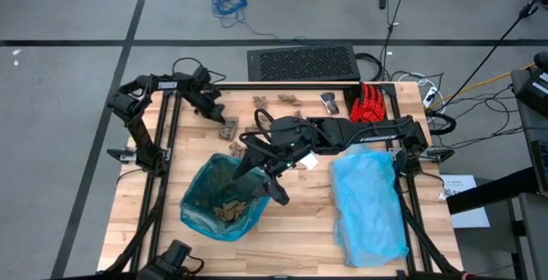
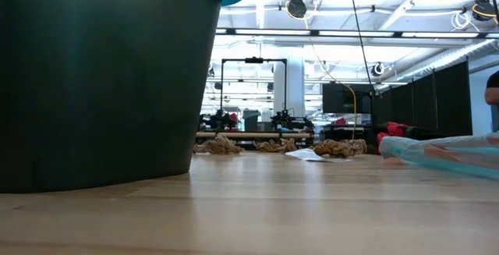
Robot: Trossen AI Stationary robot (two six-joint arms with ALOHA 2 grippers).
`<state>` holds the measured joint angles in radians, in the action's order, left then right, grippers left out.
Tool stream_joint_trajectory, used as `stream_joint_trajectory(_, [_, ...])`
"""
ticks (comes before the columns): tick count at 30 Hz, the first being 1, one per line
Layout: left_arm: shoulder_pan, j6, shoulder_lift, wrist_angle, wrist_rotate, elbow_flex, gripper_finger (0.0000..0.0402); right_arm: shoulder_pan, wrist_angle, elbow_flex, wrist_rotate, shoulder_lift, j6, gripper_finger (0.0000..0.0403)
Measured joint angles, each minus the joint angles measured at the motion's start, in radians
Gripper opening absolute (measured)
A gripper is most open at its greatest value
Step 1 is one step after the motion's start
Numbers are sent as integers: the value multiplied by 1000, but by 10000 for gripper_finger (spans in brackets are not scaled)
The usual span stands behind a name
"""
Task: Place trash/remove bag and relplace
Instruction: Put the cardboard piece into the trash bin
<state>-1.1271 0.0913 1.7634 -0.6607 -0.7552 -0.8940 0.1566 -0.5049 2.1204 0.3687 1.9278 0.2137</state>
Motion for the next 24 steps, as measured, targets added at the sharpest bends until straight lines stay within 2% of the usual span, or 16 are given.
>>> stream_joint_trajectory(3, [14, 19, 0, 37, 26, 0, 92, 0, 0, 0, 0, 0, -9, 274])
stream_joint_trajectory(5, [31, 19, 0, 52, 96, 1, 83, 0, 0, 0, 0, 0, -12, 274])
stream_joint_trajectory(9, [69, 59, -6, 80, 208, 12, 29, 0, -2, 0, 0, 0, -21, 274])
stream_joint_trajectory(11, [80, 77, -5, 80, 210, 14, 9, 0, -4, 0, 1, 0, -37, 274])
stream_joint_trajectory(16, [87, 99, -18, 55, 226, -4, 2, 0, -23, 0, 2, -2, -79, 274])
stream_joint_trajectory(24, [41, 100, -194, -3, 249, -107, 1, 0, -54, 0, -2, -59, -136, 274])
